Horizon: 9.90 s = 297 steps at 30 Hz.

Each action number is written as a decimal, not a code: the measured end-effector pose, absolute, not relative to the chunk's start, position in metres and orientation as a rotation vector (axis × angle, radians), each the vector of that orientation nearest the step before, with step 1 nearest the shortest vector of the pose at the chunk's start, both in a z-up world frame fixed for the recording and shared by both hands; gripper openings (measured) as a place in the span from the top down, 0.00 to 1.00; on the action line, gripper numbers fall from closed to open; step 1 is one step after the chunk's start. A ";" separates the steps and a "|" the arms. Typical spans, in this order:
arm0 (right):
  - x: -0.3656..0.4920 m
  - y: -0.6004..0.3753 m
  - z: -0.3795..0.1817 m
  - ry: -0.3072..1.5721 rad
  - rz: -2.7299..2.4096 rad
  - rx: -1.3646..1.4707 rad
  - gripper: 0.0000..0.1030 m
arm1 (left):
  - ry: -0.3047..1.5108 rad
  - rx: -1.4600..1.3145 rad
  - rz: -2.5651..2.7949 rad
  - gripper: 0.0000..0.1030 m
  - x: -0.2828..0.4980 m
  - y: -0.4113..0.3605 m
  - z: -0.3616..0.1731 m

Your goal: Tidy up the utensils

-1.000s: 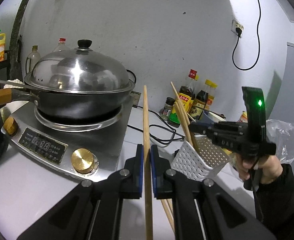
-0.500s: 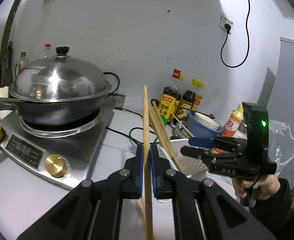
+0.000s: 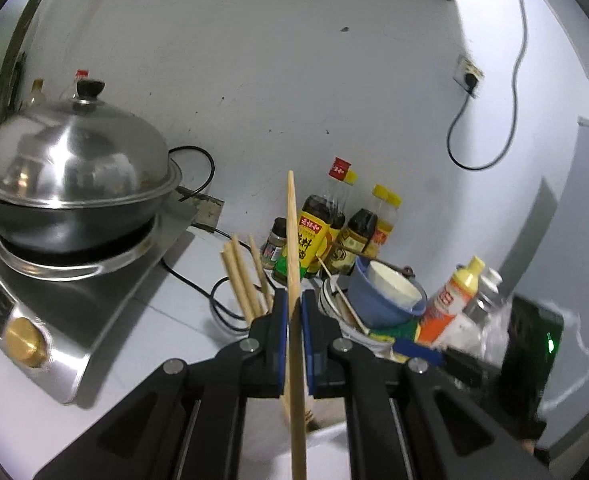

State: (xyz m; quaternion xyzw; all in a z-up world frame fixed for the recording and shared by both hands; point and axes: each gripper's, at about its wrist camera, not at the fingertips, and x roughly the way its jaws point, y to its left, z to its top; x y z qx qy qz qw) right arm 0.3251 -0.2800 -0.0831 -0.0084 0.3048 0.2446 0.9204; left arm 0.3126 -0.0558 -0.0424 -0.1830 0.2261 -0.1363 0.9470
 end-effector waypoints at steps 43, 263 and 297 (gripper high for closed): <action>0.316 -0.317 -0.075 0.607 0.449 0.029 0.37 | 0.447 -0.448 -0.054 0.47 0.324 -0.109 -0.076; 0.207 -0.204 -0.076 0.631 0.644 -0.169 0.94 | 0.662 -0.105 -0.188 0.94 0.177 -0.010 -0.111; 0.367 -0.150 -0.046 0.576 0.575 -0.317 0.94 | 0.528 -0.189 -0.160 0.94 0.225 0.047 -0.084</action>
